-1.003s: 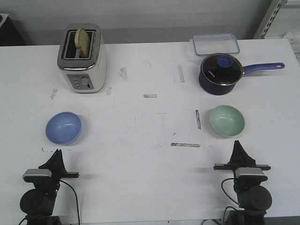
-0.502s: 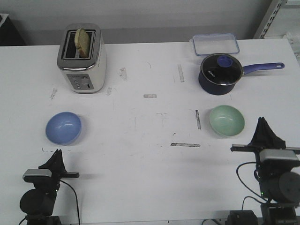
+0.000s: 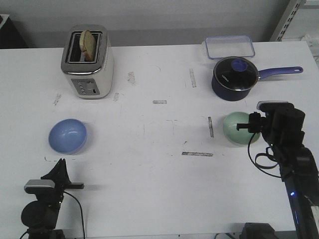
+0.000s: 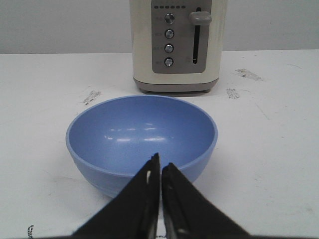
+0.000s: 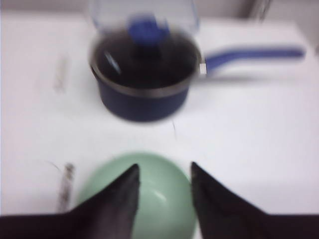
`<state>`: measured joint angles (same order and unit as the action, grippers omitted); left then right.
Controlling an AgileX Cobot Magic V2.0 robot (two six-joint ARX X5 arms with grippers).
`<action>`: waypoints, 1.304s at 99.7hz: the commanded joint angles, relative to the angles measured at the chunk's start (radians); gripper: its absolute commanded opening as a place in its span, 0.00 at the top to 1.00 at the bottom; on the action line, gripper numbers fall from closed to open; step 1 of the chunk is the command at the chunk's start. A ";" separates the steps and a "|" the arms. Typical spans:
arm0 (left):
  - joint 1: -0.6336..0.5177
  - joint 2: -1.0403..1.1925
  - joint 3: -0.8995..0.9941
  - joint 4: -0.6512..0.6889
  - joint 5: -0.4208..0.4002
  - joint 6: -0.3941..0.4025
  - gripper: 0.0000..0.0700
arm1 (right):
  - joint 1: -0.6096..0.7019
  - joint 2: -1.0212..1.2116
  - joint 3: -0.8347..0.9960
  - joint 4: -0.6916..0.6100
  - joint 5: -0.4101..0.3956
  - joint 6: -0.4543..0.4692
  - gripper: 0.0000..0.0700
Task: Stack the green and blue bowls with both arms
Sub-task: 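Move the right gripper forward to the rim of the pale green bowl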
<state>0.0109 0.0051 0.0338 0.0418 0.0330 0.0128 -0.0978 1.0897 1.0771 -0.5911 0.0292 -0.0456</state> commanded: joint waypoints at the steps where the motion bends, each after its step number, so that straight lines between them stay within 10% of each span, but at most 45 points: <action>1: 0.003 -0.002 -0.021 0.012 0.004 -0.002 1.00 | -0.028 0.037 0.014 0.006 -0.026 -0.034 0.41; 9: 0.003 -0.002 -0.021 0.012 0.004 -0.002 1.00 | -0.077 0.089 0.014 -0.002 -0.080 -0.039 0.26; 37: 0.003 -0.002 -0.021 0.012 0.004 -0.003 1.00 | -0.213 0.254 0.014 -0.046 -0.261 -0.142 0.25; 70: 0.003 -0.002 -0.021 0.011 0.004 -0.003 1.00 | -0.236 0.427 0.014 -0.028 -0.265 -0.177 0.26; 106: 0.003 -0.002 -0.021 0.011 0.004 -0.006 1.00 | -0.236 0.492 0.014 0.010 -0.266 -0.181 0.99; 130: 0.003 -0.002 -0.021 0.012 0.004 -0.007 1.00 | -0.233 0.473 0.042 -0.019 -0.275 -0.180 1.00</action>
<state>0.0109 0.0051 0.0338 0.0422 0.0330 0.0120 -0.3317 1.5646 1.0931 -0.5949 -0.2569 -0.2123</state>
